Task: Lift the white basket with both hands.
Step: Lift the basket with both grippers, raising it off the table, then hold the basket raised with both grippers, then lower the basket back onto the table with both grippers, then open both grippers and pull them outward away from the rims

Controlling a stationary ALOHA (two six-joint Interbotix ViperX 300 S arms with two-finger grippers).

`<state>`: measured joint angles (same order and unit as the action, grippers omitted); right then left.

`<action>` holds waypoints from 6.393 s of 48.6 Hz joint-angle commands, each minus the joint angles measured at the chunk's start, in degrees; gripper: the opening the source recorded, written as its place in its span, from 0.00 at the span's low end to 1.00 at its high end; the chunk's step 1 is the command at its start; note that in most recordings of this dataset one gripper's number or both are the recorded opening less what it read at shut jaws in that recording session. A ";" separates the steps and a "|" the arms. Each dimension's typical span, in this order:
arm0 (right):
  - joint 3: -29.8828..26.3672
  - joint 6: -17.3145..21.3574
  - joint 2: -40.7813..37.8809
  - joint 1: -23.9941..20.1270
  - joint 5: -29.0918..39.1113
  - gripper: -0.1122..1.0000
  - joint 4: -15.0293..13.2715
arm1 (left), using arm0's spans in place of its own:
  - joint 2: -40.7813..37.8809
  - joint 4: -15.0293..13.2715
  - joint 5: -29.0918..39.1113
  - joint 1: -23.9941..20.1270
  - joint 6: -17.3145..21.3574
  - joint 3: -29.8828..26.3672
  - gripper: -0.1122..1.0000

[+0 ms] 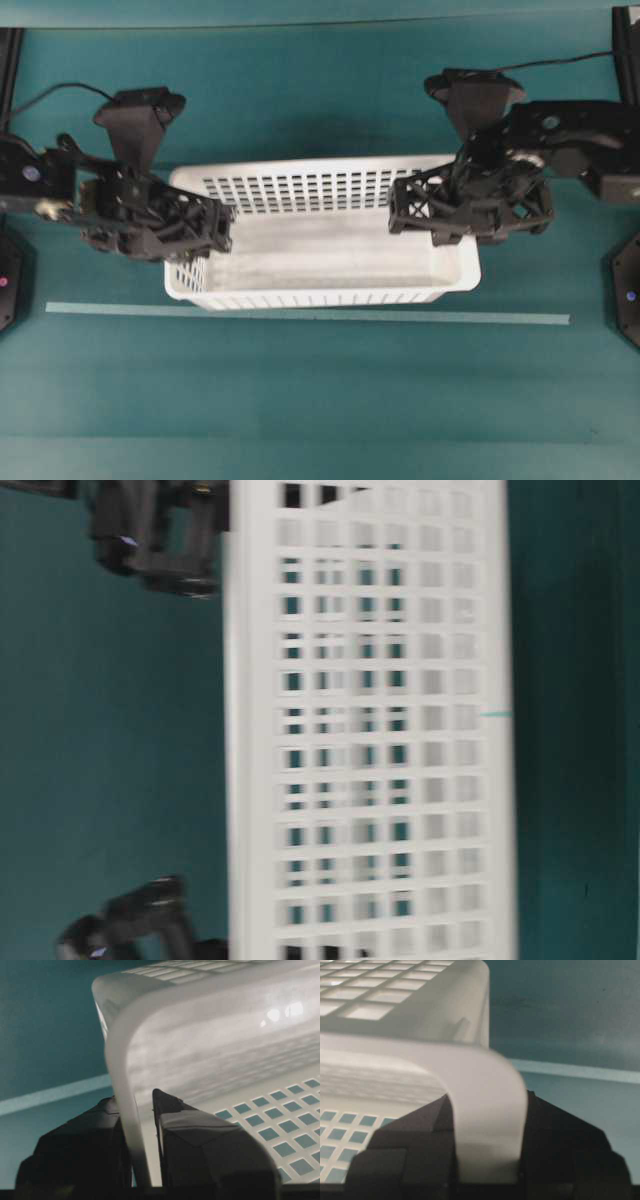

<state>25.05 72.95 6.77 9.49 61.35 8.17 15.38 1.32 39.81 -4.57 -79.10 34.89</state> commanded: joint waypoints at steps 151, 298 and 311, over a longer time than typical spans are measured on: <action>-27.07 -3.69 8.26 -3.60 21.62 0.27 0.00 | -4.92 0.26 44.03 -0.97 17.31 -48.34 0.17; 8.17 -4.48 -7.21 -4.48 -17.58 0.27 1.76 | -12.39 0.44 -5.62 -0.09 9.49 -0.26 0.15; 10.90 -7.12 -6.50 -4.39 -20.83 0.27 1.93 | -12.83 0.44 -8.09 -0.09 9.32 0.53 0.15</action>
<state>36.12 70.84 1.67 6.68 43.33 10.02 4.04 1.58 35.24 -5.45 -70.14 36.39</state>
